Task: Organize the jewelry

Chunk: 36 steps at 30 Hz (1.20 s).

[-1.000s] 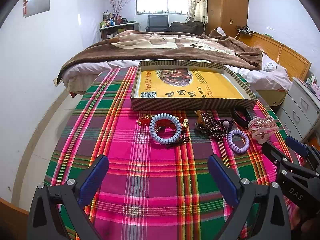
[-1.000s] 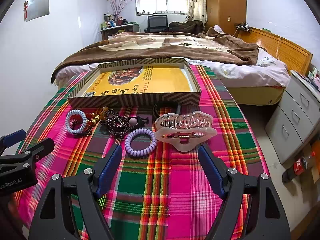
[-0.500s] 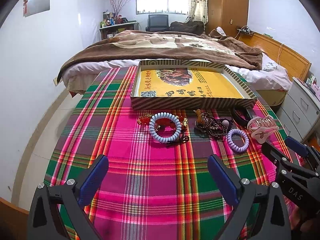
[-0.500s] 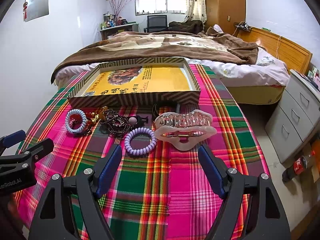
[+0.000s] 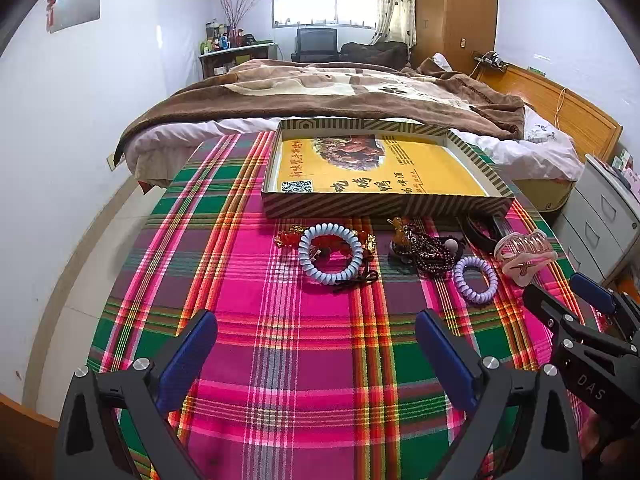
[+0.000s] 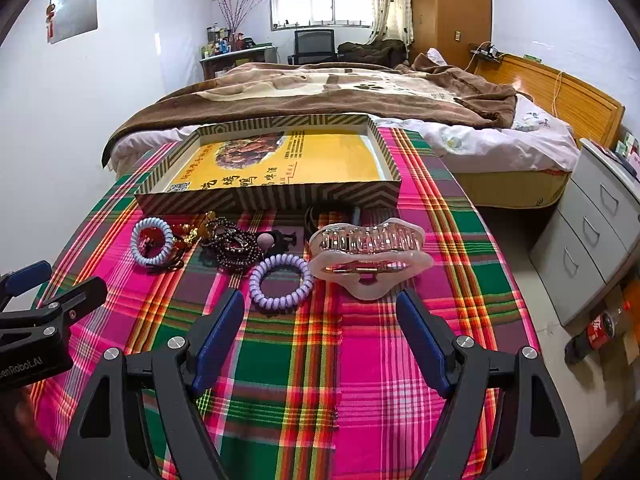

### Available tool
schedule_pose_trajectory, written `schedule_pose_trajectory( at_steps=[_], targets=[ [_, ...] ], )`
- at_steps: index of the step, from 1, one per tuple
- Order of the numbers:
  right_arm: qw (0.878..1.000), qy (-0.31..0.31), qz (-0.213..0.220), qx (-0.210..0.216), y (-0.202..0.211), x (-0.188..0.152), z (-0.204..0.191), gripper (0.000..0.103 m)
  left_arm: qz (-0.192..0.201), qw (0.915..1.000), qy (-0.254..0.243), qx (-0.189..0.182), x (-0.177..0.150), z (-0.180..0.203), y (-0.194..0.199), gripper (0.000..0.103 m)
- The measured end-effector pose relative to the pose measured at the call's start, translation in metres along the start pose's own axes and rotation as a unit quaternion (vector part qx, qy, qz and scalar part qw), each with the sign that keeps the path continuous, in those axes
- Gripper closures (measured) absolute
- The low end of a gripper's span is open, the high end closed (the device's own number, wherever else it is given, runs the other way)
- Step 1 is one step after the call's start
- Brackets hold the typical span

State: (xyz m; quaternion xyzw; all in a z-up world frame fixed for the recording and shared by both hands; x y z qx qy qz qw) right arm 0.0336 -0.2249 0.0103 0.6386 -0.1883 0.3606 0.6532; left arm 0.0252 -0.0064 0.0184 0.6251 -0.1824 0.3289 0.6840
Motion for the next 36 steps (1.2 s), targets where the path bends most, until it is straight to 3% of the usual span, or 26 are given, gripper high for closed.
schedule_pose_trajectory(
  at_steps=[8,11,13,16,21,34,36],
  targets=[
    [1.0,-0.001,0.011,0.014,0.002,0.002,0.004,0.025,-0.009,0.9996,-0.025,-0.003,-0.001,-0.006,-0.007,0.003],
    [0.999,0.013,0.021,0.037,0.001,0.004,0.002,0.025,-0.015,0.9998,-0.014,-0.005,0.002,-0.019,-0.01,0.003],
    [0.997,0.027,0.025,0.074,-0.003,0.006,-0.005,0.026,-0.015,0.9998,-0.006,-0.007,0.006,-0.028,-0.011,0.003],
    [0.992,0.045,0.004,0.116,-0.015,0.007,-0.018,0.041,-0.013,0.9998,0.005,-0.013,0.01,-0.039,-0.011,0.003],
    [0.987,0.087,-0.021,0.133,-0.033,0.01,-0.039,0.045,-0.022,0.9993,0.02,-0.022,0.014,-0.052,-0.014,0.003],
    [0.984,0.126,-0.067,0.105,-0.071,0.009,-0.048,0.071,-0.06,0.9965,0.043,-0.039,0.011,-0.063,-0.034,0.003],
    [0.984,0.125,-0.066,0.106,-0.071,0.009,-0.049,0.08,-0.072,0.9954,0.049,-0.04,0.01,-0.063,-0.039,0.003]
  ],
)
Point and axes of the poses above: each gripper's, at about its wrist camera, not at the fingertips, and y roughly against the way its jaws point, z to its right, x to its top, the point moved 6 cm from there along -y, roughly the way its jaws point, and after that the axes turned 13 degrees about y, right-handed, at the moved point
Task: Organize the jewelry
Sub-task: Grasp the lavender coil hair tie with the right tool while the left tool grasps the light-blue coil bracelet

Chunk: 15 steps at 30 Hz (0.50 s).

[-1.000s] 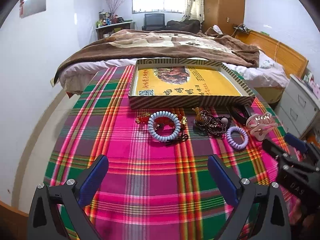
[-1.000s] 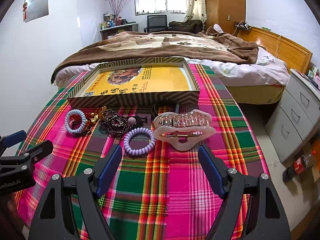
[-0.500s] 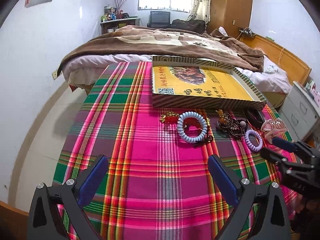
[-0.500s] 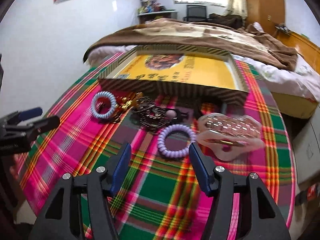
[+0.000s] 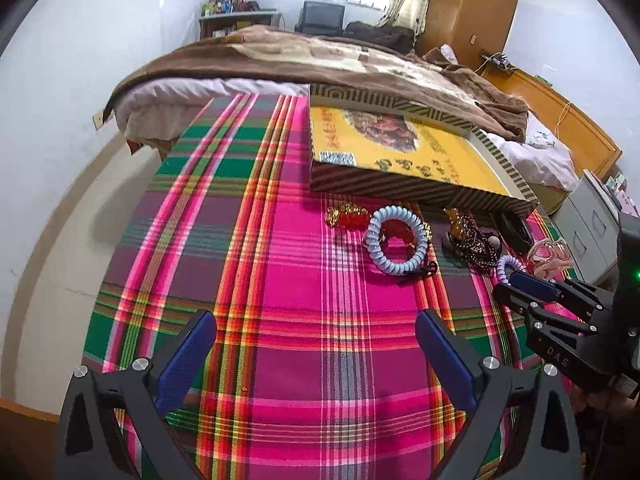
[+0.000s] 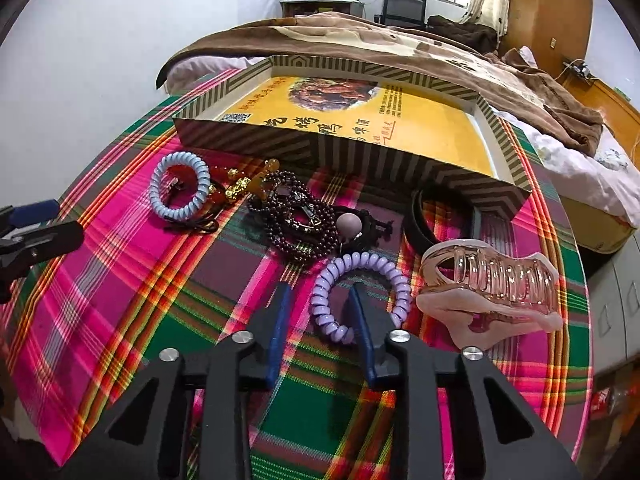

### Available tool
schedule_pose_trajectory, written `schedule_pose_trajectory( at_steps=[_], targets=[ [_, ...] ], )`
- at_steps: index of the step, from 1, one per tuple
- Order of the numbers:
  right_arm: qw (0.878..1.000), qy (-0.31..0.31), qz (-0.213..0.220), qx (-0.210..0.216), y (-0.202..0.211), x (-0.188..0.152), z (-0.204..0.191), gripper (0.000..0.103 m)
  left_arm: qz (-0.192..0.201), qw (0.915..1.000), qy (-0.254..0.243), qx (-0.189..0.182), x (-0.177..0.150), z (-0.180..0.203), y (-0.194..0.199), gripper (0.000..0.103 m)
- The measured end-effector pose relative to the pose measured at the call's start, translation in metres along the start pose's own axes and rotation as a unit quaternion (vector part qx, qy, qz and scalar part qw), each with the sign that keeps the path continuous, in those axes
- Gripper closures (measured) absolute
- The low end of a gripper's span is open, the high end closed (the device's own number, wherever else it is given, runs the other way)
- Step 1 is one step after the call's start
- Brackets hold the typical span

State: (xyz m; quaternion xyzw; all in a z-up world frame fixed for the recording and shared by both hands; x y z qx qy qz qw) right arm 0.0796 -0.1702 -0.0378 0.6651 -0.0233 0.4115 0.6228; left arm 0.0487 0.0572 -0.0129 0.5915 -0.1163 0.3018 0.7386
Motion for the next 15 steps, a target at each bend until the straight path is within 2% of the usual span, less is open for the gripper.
schedule_pose_trajectory(
  at_steps=[1,2,7,15],
  targets=[
    [1.0,0.001,0.002,-0.002,0.0,0.0,0.0,0.089,-0.005,1.0,0.004,-0.003,0.0,-0.001,-0.002,0.003],
    [1.0,0.0,0.003,-0.001,0.0,0.0,0.0,0.092,-0.008,0.9999,0.007,-0.003,0.0,-0.001,-0.003,0.003],
    [1.0,-0.008,0.012,0.003,0.004,0.0,0.0,0.093,-0.008,0.9999,0.01,-0.002,0.007,-0.001,-0.009,0.003],
    [0.998,-0.025,0.062,-0.002,0.032,0.004,0.003,0.093,-0.015,0.9994,0.009,-0.031,0.021,0.017,-0.027,0.006]
  ],
)
Point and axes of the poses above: each gripper's, at about its wrist camera, not at the fingertips, and y roughly against the way its jaws point, z to its right, x to its top, the point moved 6 cm from there along -y, roughly the way its jaws point, and after that the axes turned 13 degrees about y, right-handed, at the moved point
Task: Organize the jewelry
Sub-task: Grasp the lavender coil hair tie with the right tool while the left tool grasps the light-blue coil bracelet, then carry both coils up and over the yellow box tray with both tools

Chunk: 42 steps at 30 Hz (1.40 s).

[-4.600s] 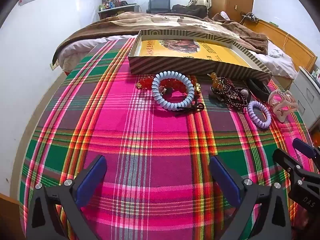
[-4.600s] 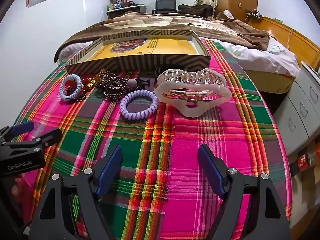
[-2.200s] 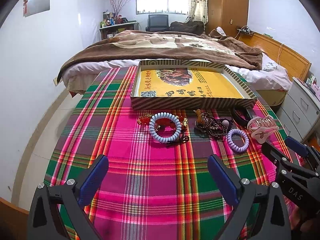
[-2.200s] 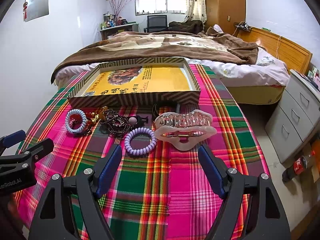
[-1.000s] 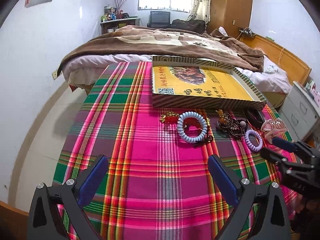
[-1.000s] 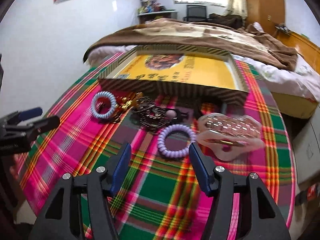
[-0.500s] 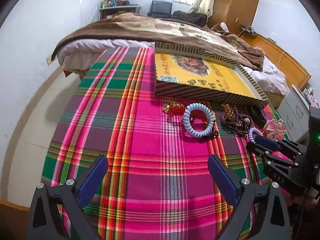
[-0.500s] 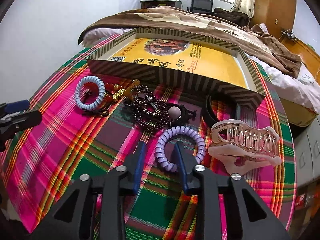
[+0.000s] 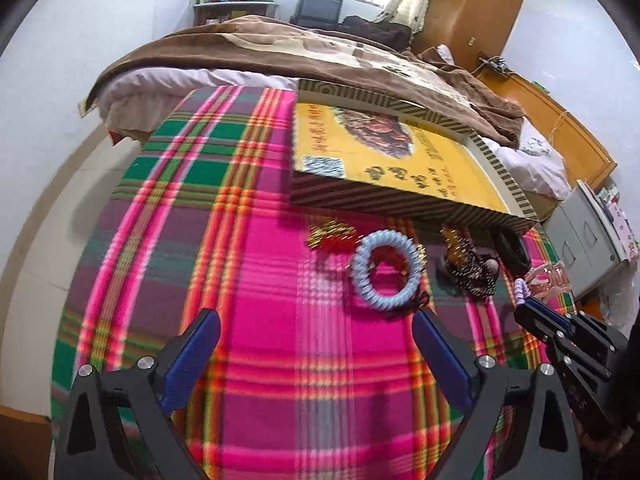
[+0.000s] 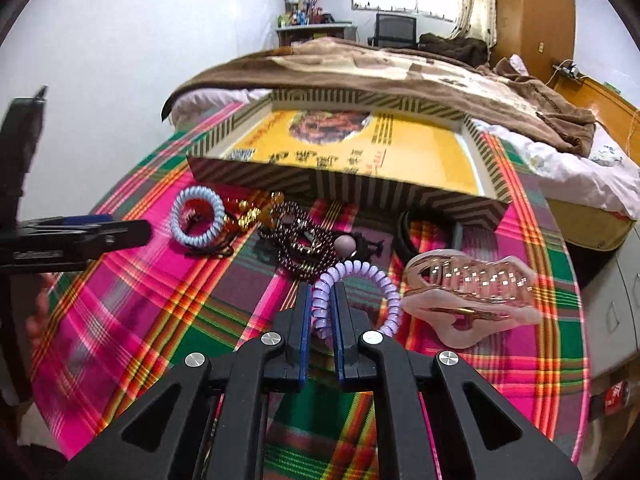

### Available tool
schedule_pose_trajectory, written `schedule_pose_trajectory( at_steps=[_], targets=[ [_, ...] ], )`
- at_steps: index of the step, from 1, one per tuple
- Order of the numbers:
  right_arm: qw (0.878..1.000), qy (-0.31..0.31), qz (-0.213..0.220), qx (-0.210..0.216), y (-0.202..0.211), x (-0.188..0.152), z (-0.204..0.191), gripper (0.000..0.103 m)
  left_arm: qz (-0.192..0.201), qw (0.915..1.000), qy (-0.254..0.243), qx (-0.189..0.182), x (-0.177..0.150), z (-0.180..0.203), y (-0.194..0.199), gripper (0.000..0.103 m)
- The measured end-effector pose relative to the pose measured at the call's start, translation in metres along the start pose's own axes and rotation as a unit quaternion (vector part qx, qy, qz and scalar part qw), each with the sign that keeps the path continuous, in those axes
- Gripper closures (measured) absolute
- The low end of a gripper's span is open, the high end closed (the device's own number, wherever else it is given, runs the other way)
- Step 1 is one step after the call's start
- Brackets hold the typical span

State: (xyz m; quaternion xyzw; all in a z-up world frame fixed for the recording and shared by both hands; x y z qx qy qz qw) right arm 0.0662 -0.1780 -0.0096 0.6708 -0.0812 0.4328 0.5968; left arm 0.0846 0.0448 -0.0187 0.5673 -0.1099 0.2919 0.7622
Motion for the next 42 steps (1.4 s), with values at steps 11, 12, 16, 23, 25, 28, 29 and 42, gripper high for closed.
schedule_pose_trajectory(
  at_steps=[11,12,16,23,25,28,29,42],
  targets=[
    [0.999,0.0,0.032,-0.002,0.02,0.009,-0.001,0.093,-0.006,0.9996,-0.008,0.025,0.014,0.012,-0.032,0.025],
    [0.999,-0.002,0.033,-0.002,0.019,0.01,-0.001,0.093,-0.006,0.9996,-0.011,0.027,0.014,0.013,-0.034,0.025],
    [0.999,-0.003,0.034,-0.001,0.02,0.008,0.0,0.093,-0.004,0.9988,-0.017,0.046,0.014,0.014,-0.039,0.036],
    [0.999,-0.011,0.034,0.0,0.02,0.006,0.004,0.093,-0.006,0.9991,-0.02,0.038,0.015,0.018,-0.04,0.058],
    [0.999,-0.012,0.034,-0.001,0.02,0.005,0.004,0.093,-0.006,0.9991,-0.023,0.036,0.015,0.021,-0.04,0.064],
    [0.999,-0.013,0.034,-0.001,0.02,0.004,0.005,0.093,-0.01,0.9994,-0.023,0.025,0.013,0.024,-0.039,0.076],
    [0.999,-0.013,0.035,-0.001,0.021,0.004,0.005,0.093,-0.009,0.9994,-0.025,0.024,0.012,0.026,-0.039,0.081],
    [0.999,-0.016,0.038,-0.004,0.024,0.004,0.008,0.093,0.001,0.9998,-0.022,0.0,0.011,0.031,-0.017,0.093]
  ],
)
Point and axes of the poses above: each gripper's, at about its wrist camera, not at the fingertips, and y roughly against the way its jaws point, z to its right, x to its top, the point moved 6 cm from there along -y, roughly the way its jaws point, and after that the axes turned 13 degrees about y, right-handed, at the moved point
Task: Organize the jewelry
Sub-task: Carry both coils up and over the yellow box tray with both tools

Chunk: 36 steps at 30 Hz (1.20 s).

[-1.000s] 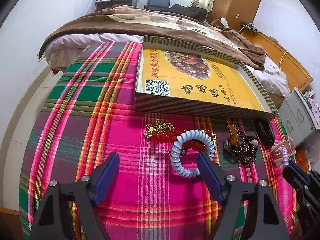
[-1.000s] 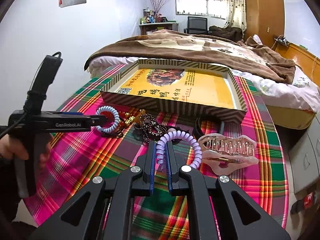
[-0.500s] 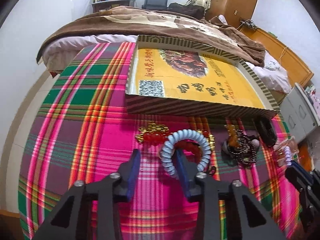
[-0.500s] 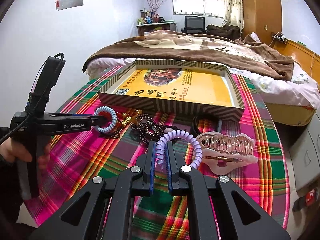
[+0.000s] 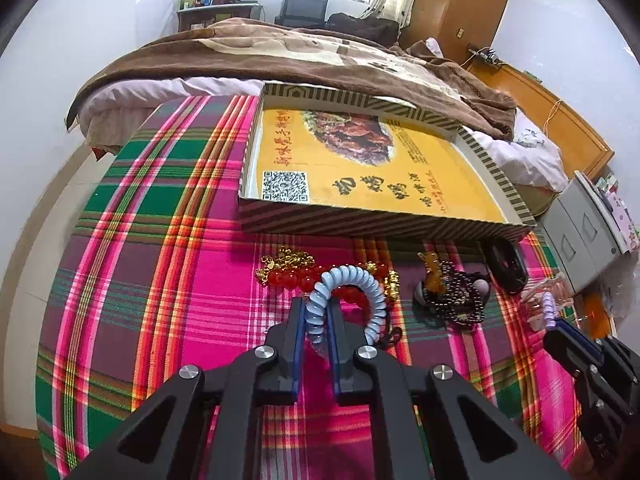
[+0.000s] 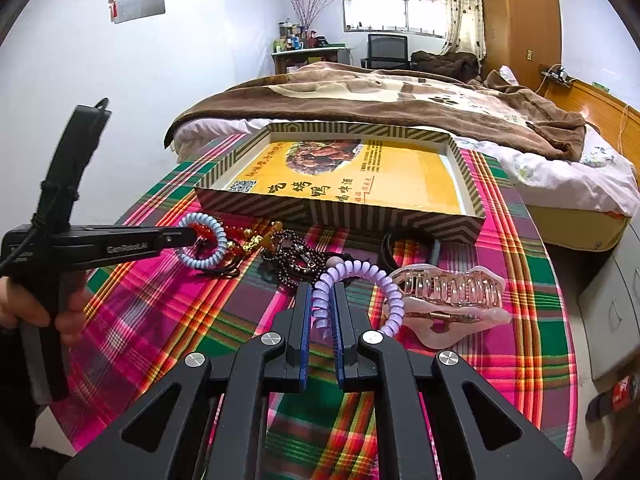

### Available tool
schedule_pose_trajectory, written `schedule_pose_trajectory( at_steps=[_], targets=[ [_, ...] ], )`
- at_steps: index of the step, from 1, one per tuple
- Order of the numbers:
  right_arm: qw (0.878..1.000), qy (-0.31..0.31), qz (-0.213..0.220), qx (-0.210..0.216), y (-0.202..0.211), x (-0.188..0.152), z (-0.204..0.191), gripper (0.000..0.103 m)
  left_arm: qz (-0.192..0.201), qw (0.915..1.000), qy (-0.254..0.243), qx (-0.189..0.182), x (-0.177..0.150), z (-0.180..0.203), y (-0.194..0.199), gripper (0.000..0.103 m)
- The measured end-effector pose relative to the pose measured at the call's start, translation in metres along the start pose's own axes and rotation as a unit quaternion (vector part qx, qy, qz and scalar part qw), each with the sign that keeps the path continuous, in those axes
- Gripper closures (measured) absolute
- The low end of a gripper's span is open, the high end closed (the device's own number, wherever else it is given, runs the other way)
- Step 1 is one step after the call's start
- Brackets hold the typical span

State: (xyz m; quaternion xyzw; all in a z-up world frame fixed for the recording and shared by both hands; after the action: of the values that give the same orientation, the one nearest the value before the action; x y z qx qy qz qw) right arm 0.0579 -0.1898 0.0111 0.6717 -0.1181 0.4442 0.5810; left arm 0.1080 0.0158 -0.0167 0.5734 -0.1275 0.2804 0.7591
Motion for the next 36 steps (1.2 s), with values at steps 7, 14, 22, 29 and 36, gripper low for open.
schedule_pose_trajectory(
  at_steps=[7,14,22,29,36],
  targets=[
    [1.0,0.001,0.004,-0.006,0.005,0.005,0.003,0.093,0.01,0.9999,-0.003,-0.012,0.003,0.005,0.018,0.093],
    [1.0,-0.001,0.018,-0.007,0.012,0.025,0.014,0.093,0.025,0.9994,-0.007,-0.023,0.023,0.012,0.037,0.093],
    [0.999,0.012,0.025,-0.019,0.005,0.065,0.038,0.093,0.042,0.9986,-0.018,-0.028,0.063,0.019,0.041,0.093],
    [0.999,0.026,0.006,-0.041,-0.026,0.099,0.071,0.093,0.045,0.9983,-0.024,-0.031,0.1,0.028,0.018,0.093],
    [0.998,0.026,-0.028,-0.044,-0.081,0.121,0.107,0.093,0.028,0.999,-0.026,-0.024,0.131,0.036,-0.029,0.093]
  ],
)
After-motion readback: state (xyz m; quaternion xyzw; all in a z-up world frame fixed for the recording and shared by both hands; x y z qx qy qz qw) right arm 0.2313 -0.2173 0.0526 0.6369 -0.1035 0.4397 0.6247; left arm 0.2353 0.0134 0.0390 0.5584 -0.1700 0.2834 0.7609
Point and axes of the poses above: each gripper's, at about its wrist camera, not at the fingertips, and y roughly against the way its jaws point, z to its right, x to its top, the point moved 6 cm from there along -y, roughly the way its jaws point, and after that the axes turned 13 degrees about y, right-handed, at the moved point
